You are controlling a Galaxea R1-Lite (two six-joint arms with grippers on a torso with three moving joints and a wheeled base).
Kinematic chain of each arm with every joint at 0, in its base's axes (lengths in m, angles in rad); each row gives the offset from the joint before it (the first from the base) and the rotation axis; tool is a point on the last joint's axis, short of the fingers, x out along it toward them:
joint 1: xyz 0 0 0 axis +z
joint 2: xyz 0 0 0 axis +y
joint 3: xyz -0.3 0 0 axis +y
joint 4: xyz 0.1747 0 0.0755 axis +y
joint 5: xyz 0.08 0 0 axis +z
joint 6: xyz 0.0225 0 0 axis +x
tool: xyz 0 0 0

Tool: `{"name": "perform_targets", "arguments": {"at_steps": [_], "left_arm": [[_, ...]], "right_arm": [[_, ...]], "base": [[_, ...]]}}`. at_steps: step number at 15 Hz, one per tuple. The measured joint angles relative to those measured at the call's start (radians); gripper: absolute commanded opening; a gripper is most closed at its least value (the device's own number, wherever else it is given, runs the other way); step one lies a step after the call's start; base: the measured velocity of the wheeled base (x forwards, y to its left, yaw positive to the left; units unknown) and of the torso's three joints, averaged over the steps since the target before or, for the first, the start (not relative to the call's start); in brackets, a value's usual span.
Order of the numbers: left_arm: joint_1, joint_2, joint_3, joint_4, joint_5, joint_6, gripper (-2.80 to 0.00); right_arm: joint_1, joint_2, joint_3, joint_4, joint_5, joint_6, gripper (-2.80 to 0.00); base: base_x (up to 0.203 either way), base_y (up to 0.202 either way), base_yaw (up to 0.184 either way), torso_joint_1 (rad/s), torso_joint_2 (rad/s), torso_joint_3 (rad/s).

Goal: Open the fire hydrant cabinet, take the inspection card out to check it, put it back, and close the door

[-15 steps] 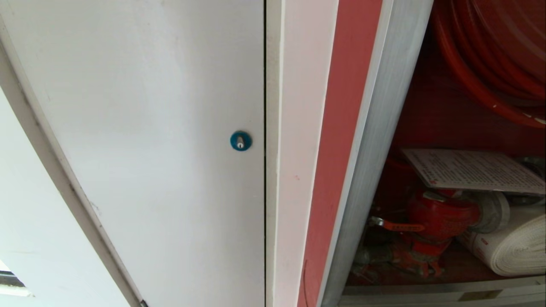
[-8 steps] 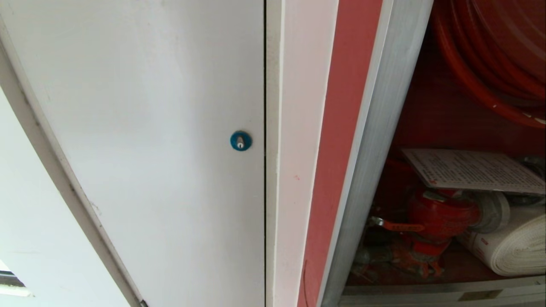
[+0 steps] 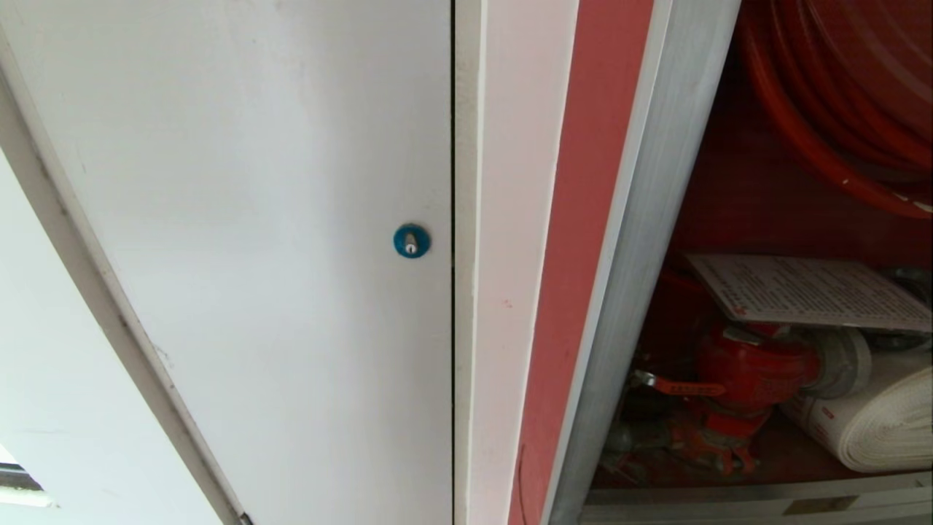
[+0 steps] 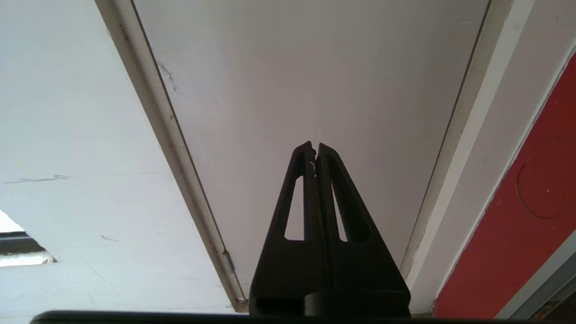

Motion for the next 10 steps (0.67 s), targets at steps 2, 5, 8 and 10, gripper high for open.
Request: {"name": "perform_targets", "arguments": {"at_steps": [2,5,8,10], "left_arm": [[0.0,0.0,0.0,0.0,0.0,0.0,-2.8],[0.0,0.0,0.0,0.0,0.0,0.0,-2.8],[0.0,0.0,0.0,0.0,0.0,0.0,-2.8],[0.0,0.0,0.0,0.0,0.0,0.0,-2.8]], "right_arm": [[0.0,0.026,-0.008,-0.037,0.06,0.152,-2.8],[0.0,0.051,-0.018,-0.114,0.223,0.398,-2.8],[0.005,0.059,-0.026,-0.126,0.306,0.541,-2.8],[0.005,0.05,-0.033,-0.13,0.336,0.617,-2.8]], "base": [[0.0,0.0,0.0,0.0,0.0,0.0],[0.0,0.0,0.0,0.0,0.0,0.0],[0.0,0.0,0.0,0.0,0.0,0.0],[0.0,0.0,0.0,0.0,0.0,0.0]]}}
